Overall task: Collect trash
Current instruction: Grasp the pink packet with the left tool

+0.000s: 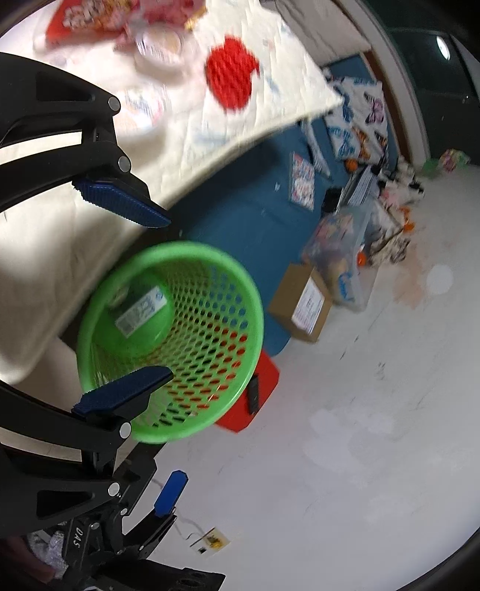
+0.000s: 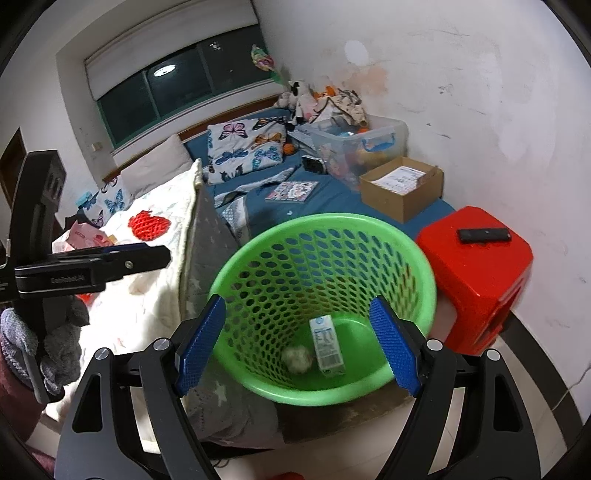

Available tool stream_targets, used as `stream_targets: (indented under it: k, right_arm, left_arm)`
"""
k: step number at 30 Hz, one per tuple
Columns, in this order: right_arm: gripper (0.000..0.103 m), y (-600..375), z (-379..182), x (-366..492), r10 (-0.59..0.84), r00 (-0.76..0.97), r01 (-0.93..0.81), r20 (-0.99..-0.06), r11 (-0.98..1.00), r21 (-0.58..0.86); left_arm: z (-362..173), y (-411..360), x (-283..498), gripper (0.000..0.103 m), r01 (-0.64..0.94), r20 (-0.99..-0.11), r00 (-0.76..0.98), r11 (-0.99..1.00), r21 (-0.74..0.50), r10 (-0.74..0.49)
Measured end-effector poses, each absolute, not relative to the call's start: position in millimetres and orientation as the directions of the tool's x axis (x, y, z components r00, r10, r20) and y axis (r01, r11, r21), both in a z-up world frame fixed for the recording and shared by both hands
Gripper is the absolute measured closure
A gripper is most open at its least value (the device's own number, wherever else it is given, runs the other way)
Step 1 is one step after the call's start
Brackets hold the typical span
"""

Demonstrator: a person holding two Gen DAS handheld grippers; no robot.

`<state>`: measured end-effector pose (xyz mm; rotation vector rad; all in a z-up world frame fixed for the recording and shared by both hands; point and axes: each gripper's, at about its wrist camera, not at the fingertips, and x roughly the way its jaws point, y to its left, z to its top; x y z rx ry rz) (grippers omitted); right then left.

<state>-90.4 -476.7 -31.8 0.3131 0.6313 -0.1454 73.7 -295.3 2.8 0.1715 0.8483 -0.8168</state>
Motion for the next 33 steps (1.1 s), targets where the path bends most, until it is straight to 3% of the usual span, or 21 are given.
stream_targets:
  k: [9, 17, 27, 33]
  right_arm:
    - [0.021, -437.4, -24.0, -69.2, 0.038, 0.809, 0.130, -0.587, 0.962, 0.240]
    - [0.021, -401.7, -22.1, -48.0, 0.105, 0.795, 0.045, -0.598, 0.972, 0.231]
    - [0.021, -368.8, -24.2, -32.5, 0.157, 0.778, -0.024, -0.608, 0.975, 0.221]
    - [0.021, -359.5, -27.4, -20.0, 0.177, 0.765, -0.045, -0.619, 0.974, 0.224]
  left_arm:
    - [33.9, -214.2, 76.7, 0.028, 0.561, -0.654, 0.595, 0.824, -0.077, -0.467]
    - [60.9, -126.1, 97.8, 0.028, 0.285, -0.566, 0.777, 0.956, -0.073, -0.275]
    - [32.5, -99.1, 147.9, 0.028, 0.145, -0.650, 0.741, 0.985, -0.090, -0.169]
    - [12.5, -100.4, 169.2, 0.037, 0.139, -0.696, 0.699, 0.986, -0.093, -0.164]
